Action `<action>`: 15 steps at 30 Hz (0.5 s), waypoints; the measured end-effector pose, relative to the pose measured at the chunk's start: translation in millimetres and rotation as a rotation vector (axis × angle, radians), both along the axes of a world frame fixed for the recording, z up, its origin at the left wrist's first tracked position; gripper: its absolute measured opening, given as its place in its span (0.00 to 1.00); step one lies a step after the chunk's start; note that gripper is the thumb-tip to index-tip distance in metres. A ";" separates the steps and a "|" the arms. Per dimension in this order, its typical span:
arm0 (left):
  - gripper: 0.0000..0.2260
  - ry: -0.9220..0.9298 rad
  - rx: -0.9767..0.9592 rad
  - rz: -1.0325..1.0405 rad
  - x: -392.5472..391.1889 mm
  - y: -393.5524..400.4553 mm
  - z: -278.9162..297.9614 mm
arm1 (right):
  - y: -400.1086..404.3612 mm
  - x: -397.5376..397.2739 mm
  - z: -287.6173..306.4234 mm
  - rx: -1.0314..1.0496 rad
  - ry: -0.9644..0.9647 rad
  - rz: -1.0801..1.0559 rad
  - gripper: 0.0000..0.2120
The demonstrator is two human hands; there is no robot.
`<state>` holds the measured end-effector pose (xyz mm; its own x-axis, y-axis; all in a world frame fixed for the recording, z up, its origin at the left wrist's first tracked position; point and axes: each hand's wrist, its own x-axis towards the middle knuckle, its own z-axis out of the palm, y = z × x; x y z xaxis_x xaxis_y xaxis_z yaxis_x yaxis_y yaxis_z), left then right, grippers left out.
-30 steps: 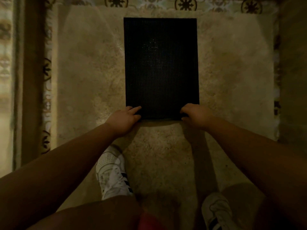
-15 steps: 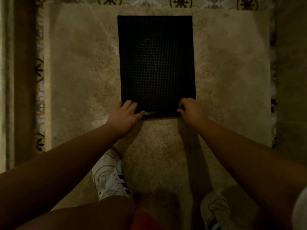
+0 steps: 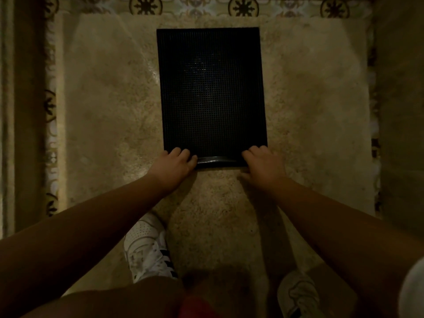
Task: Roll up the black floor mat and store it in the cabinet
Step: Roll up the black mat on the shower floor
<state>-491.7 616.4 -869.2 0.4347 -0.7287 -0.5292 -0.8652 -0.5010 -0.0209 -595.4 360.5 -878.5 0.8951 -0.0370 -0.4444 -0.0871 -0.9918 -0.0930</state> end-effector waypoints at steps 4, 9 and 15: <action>0.25 0.030 0.013 0.009 1.5 -2.7 -1.8 | 0.6 2.2 3.4 -0.056 0.051 0.048 0.22; 0.22 0.135 0.002 0.133 9.2 -7.5 -1.8 | -6.5 19.9 6.5 0.028 0.142 0.023 0.17; 0.18 0.218 -0.062 0.190 26.1 -8.1 -2.0 | -24.2 45.9 8.9 0.130 0.291 0.023 0.16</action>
<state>-465.7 608.3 -871.2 0.4475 -0.6788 -0.5822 -0.7364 -0.6491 0.1907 -549.5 336.3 -869.6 0.7299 0.0555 -0.6813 -0.1062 -0.9754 -0.1932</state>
